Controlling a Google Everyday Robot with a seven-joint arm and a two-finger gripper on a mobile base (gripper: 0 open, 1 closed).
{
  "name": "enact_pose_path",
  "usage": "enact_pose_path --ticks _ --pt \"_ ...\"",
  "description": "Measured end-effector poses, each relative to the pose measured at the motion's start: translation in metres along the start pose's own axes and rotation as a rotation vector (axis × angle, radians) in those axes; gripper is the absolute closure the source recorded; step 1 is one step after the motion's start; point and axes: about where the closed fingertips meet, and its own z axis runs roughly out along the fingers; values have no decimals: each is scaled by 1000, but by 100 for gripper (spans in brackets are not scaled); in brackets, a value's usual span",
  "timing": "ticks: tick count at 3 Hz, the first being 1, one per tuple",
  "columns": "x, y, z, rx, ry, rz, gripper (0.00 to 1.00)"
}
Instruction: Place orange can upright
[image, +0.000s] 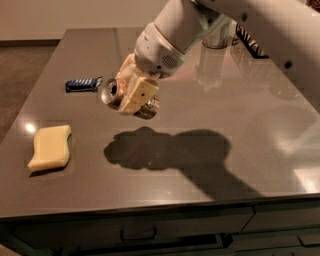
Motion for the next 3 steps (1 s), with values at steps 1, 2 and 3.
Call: enact_pose_path --ticks 1,2,3 --pt "8 -9 -9 94 -132 149 100" --pt "15 -22 -11 231 -252 290 100" --pt "19 -33 -11 310 -349 367 100"
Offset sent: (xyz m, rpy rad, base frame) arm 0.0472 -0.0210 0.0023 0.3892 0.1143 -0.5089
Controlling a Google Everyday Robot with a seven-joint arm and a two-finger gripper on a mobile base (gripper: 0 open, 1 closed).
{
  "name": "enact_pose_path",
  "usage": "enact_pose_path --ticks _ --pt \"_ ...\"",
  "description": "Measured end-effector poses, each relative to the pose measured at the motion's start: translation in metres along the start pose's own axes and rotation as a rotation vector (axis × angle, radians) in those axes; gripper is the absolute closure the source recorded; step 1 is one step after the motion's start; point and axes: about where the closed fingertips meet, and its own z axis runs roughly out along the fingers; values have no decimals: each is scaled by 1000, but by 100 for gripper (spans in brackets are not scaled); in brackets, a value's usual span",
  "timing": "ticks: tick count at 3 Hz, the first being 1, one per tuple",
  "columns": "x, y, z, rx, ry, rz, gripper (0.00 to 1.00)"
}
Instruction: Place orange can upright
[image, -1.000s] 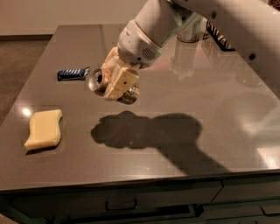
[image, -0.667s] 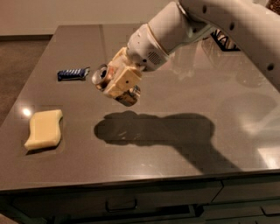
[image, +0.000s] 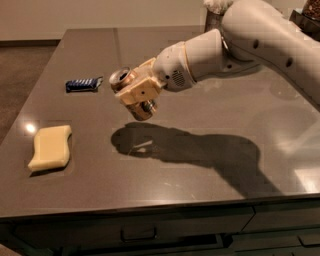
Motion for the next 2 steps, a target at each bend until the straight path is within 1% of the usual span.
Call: enact_pose_path --ticks 1,2 --pt "0 -7 0 40 -53 42 100" --pt "7 -11 5 30 -126 91 94"
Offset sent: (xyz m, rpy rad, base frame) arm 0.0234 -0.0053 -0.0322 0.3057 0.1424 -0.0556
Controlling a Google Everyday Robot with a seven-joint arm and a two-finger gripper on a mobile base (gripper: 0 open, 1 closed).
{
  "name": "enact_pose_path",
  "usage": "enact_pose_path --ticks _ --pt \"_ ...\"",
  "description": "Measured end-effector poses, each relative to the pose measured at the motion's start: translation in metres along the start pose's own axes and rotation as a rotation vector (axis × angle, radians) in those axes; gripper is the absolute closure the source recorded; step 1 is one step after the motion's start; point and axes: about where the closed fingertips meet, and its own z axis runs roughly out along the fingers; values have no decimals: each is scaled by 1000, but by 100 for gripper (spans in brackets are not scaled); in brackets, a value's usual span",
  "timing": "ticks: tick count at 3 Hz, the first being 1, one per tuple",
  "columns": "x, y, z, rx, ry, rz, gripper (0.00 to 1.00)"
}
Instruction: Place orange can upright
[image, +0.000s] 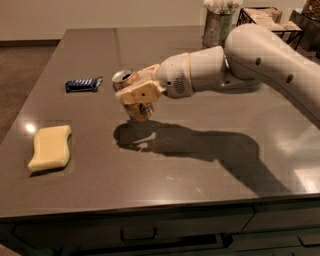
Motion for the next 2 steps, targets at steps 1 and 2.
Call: enact_pose_path --ticks 1,2 --pt "13 -3 9 -42 -70 29 71" --pt "22 -6 16 -74 -145 43 47"
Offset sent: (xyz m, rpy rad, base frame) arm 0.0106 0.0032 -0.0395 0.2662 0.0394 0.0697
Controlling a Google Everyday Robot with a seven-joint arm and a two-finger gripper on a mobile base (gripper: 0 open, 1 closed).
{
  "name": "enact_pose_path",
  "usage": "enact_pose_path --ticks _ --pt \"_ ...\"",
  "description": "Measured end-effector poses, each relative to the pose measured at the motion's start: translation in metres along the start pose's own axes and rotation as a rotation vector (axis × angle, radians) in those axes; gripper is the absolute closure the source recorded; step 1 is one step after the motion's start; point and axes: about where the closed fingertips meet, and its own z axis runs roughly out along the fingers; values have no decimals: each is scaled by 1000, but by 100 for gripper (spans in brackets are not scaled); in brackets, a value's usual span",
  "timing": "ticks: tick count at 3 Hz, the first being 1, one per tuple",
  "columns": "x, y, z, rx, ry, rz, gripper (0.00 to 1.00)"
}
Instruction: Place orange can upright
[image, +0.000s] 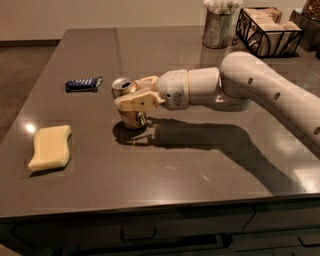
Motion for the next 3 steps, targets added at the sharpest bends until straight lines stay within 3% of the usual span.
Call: enact_pose_path --ticks 1,2,3 --pt "4 -2 1 -22 -83 4 24" --pt "4 -1 4 -31 -97 0 2" --pt "4 -1 4 -31 -95 0 0"
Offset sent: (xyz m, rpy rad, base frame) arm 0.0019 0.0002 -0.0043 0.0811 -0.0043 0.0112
